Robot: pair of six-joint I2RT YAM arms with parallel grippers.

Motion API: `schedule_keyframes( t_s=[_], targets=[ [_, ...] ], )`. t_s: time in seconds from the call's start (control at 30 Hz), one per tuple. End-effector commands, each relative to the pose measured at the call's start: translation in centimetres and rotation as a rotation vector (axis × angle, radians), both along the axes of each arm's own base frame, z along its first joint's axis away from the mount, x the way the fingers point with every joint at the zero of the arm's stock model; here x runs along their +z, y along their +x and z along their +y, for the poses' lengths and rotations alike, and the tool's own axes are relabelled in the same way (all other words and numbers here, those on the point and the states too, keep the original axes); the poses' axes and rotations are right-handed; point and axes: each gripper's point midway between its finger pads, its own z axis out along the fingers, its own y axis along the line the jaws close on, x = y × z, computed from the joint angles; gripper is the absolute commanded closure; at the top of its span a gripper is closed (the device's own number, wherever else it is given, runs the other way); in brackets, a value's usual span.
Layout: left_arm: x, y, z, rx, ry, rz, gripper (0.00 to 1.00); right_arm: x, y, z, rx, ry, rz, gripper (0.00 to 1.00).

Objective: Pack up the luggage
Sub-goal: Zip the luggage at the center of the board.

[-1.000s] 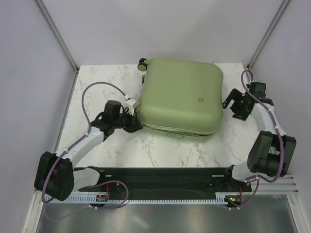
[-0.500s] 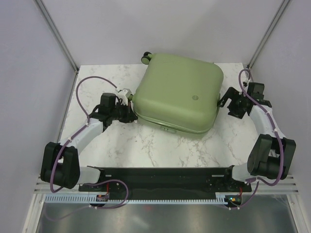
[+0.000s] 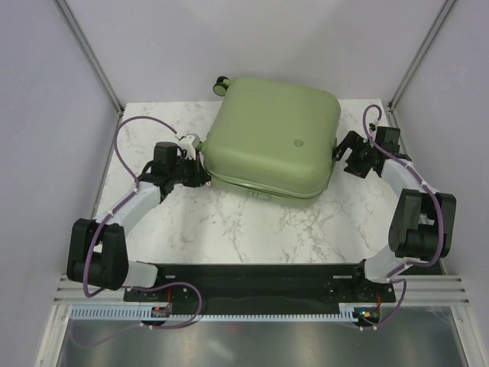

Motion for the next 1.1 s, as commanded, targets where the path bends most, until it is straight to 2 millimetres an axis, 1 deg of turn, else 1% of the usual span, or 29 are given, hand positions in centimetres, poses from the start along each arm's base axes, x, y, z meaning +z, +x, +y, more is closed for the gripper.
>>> schedule_keyframes(
  t_s=[0.0,0.1,0.13,0.2,0.23,0.27,0.33,0.37,0.43,0.47,0.53,0.57,0.6,0.63,0.67,0.7,0.73,0.77,0.8,0.83,0.87,0.9,0.93,1.0,1.03,1.07],
  targets=[
    [5.2,2.0,-2.7,-0.083,-0.105,-0.184,0.98,-2.1,0.8,3.8,0.096,0.055,0.033,0.06],
    [4.9,1.7,-2.7,-0.093,-0.103,-0.180,0.98,-1.9,1.6,4.0,0.098,0.038,0.035,0.09],
    [4.6,1.6,-2.7,-0.099,-0.100,-0.176,0.98,-1.2,2.1,4.7,0.121,0.046,0.016,0.09],
    [4.4,1.5,-2.6,-0.101,-0.095,-0.175,0.98,-1.0,2.5,5.7,0.158,0.053,0.005,0.10],
    [4.4,1.5,-2.5,-0.097,-0.089,-0.178,0.98,-0.3,2.7,6.9,0.201,0.068,-0.016,0.10],
    [4.4,1.6,-2.3,-0.093,-0.084,-0.182,0.98,-0.1,2.9,7.3,0.219,0.078,-0.027,0.10],
    [4.2,1.6,-2.0,-0.089,-0.078,-0.176,0.98,0.4,3.2,8.3,0.260,0.126,-0.053,0.09],
    [4.2,1.8,-1.6,-0.078,-0.074,-0.175,0.98,0.7,2.8,9.1,0.297,0.168,-0.057,0.08],
    [4.1,1.8,-1.3,-0.071,-0.070,-0.171,0.98,0.4,2.8,9.1,0.300,0.171,-0.051,0.07],
    [4.1,1.9,-1.0,-0.066,-0.070,-0.171,0.98,0.0,3.1,8.8,0.281,0.150,-0.044,0.07],
    [4.1,1.8,-0.9,-0.069,-0.067,-0.173,0.98,-0.5,3.3,8.3,0.261,0.124,-0.016,0.11],
    [4.2,1.8,-0.8,-0.072,-0.068,-0.176,0.98,-1.2,3.0,9.4,0.292,0.116,0.000,0.13],
    [4.2,1.7,-0.8,-0.077,-0.069,-0.177,0.98,-1.5,3.2,9.4,0.290,0.094,0.006,0.18],
    [4.3,1.5,-1.0,-0.090,-0.074,-0.180,0.98,-1.5,3.1,10.3,0.311,0.081,0.017,0.22],
    [4.4,1.4,-1.1,-0.100,-0.079,-0.182,0.98,-2.1,3.0,10.8,0.337,0.062,0.024,0.26],
    [4.4,1.3,-1.1,-0.107,-0.083,-0.182,0.98,-2.5,2.7,11.5,0.350,0.032,0.044,0.34],
    [4.5,1.2,-1.1,-0.111,-0.080,-0.188,0.98,-2.1,3.1,12.0,0.359,0.016,0.032,0.37],
    [4.6,1.1,-1.2,-0.117,-0.081,-0.193,0.98,-2.5,3.0,12.3,0.369,0.005,0.042,0.46],
    [4.6,0.9,-1.2,-0.121,-0.081,-0.194,0.98,-2.4,3.0,12.6,0.373,-0.001,0.043,0.51],
    [5.0,0.6,-1.2,-0.129,-0.082,-0.208,0.98,-2.7,3.0,12.7,0.358,-0.026,0.064,0.59],
    [5.0,0.5,-1.2,-0.131,-0.080,-0.213,0.98,-3.1,2.9,12.6,0.349,-0.037,0.084,0.79],
    [5.0,0.3,-1.1,-0.132,-0.078,-0.215,0.98,-3.4,2.5,12.5,0.328,-0.038,0.118,0.91],
    [5.3,0.1,-1.1,-0.135,-0.076,-0.229,0.98,-3.9,2.7,11.6,0.278,-0.080,0.141,1.00],
    [5.2,-0.3,-0.9,-0.130,-0.071,-0.233,0.98,-4.8,2.2,10.3,0.200,-0.124,0.209,1.00],
    [5.9,-0.5,-0.8,-0.125,-0.073,-0.255,0.98,-5.2,2.3,8.9,0.136,-0.188,0.226,1.00],
    [6.2,-0.7,-0.7,-0.120,-0.073,-0.263,0.98,-5.1,2.2,8.1,0.094,-0.220,0.231,1.00]
  ],
)
